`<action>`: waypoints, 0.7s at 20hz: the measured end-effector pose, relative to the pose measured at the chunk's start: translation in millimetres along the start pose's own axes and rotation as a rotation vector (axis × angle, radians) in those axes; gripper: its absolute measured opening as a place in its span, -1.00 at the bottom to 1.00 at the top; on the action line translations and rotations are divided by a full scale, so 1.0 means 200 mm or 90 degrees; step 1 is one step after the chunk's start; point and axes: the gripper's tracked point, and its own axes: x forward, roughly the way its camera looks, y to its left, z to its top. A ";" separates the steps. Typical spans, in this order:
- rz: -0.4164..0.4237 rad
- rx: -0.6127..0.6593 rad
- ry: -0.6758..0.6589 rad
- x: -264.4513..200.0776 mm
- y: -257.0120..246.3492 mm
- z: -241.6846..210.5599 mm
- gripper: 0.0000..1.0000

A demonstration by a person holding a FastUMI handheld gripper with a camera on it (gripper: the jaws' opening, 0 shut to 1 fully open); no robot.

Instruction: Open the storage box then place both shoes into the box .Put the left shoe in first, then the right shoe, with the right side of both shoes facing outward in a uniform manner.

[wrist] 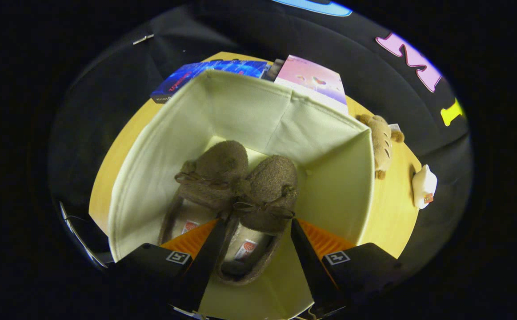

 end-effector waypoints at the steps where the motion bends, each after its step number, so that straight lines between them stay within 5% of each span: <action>1: 0.004 0.001 -0.021 -0.05 -0.01 0.02 0.87; 14: 0.150 0.009 -0.355 -0.77 -0.27 0.04 0.98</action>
